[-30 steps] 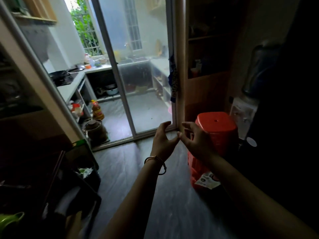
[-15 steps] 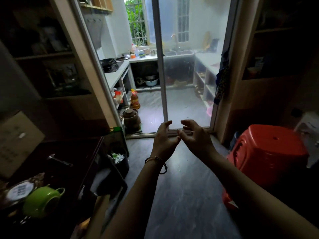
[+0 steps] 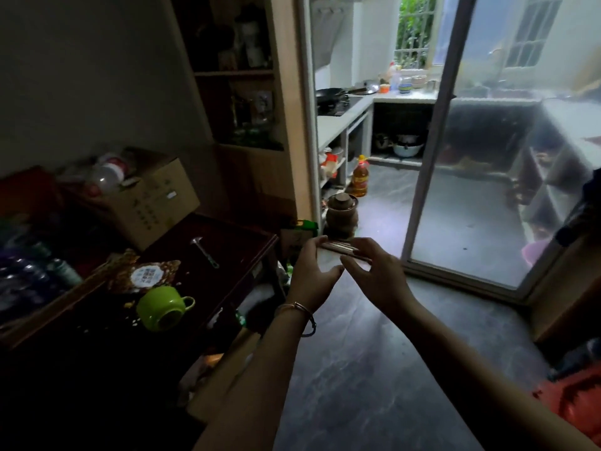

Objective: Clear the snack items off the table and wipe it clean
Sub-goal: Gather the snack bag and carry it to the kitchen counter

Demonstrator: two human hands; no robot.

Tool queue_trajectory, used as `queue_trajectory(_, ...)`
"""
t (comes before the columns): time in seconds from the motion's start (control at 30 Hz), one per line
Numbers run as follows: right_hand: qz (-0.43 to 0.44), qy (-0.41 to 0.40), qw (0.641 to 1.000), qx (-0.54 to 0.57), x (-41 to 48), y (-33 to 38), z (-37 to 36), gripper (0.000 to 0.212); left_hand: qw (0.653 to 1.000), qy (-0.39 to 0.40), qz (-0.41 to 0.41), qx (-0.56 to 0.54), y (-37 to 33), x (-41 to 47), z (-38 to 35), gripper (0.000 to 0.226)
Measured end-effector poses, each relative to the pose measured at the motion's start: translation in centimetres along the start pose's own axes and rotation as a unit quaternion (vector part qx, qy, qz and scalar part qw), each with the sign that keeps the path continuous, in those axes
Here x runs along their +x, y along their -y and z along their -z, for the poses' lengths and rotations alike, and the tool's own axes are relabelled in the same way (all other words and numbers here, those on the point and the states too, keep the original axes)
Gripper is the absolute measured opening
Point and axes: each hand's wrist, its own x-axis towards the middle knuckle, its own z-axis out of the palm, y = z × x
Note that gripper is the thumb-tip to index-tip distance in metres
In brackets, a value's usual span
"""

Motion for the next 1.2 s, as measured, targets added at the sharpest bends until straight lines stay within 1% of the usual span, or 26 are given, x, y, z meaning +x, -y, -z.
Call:
queue_trajectory(0.1,0.036,0.048,0.998,-0.001,2.3,-0.4,-1.3,0.034,0.998,-0.057,0.028,0.007,0.7,0.8,1.0,0.060)
queue_trajectory(0.17,0.054,0.084,0.995,0.013,3.2,-0.6,-2.4,0.035,0.994,-0.084,0.063,-0.007,1.3,0.7,1.7,0.062)
queue_trajectory(0.23,0.056,0.118,0.991,0.025,3.8,-0.8,-3.5,0.036,0.988,-0.124,0.092,-0.009,2.1,0.3,2.4,0.062)
queue_trajectory(0.33,0.078,0.166,0.983,0.027,4.5,-1.0,-5.3,0.039,0.977,-0.181,0.112,0.013,3.0,-0.6,3.5,0.058)
queue_trajectory(0.43,0.097,0.205,0.973,0.045,5.1,-0.4,-6.9,0.034,0.964,-0.225,0.144,0.018,4.4,-1.4,4.5,0.060)
queue_trajectory(0.5,0.098,0.226,0.968,0.056,5.4,-0.1,-8.3,0.035,0.956,-0.244,0.158,0.029,5.1,-1.8,5.4,0.060)
queue_trajectory(0.6,0.123,0.268,0.954,0.058,5.9,0.3,-10.7,0.041,0.950,-0.262,0.161,0.060,5.9,-1.5,6.9,0.060)
queue_trajectory(0.67,0.138,0.280,0.949,0.052,6.5,0.7,-12.6,0.042,0.946,-0.276,0.157,0.067,6.5,-0.9,8.3,0.059)
queue_trajectory(0.77,0.134,0.294,0.945,0.048,7.8,1.9,-15.5,0.044,0.943,-0.288,0.153,0.068,7.7,0.3,10.8,0.059)
queue_trajectory(0.9,0.134,0.314,0.939,0.050,9.3,2.7,-18.2,0.045,0.941,-0.284,0.169,0.068,9.7,1.5,12.7,0.059)
queue_trajectory(1.2,0.119,0.304,0.945,0.036,14.4,5.2,-26.1,0.046,0.950,-0.251,0.172,0.068,14.6,7.1,19.6,0.059)
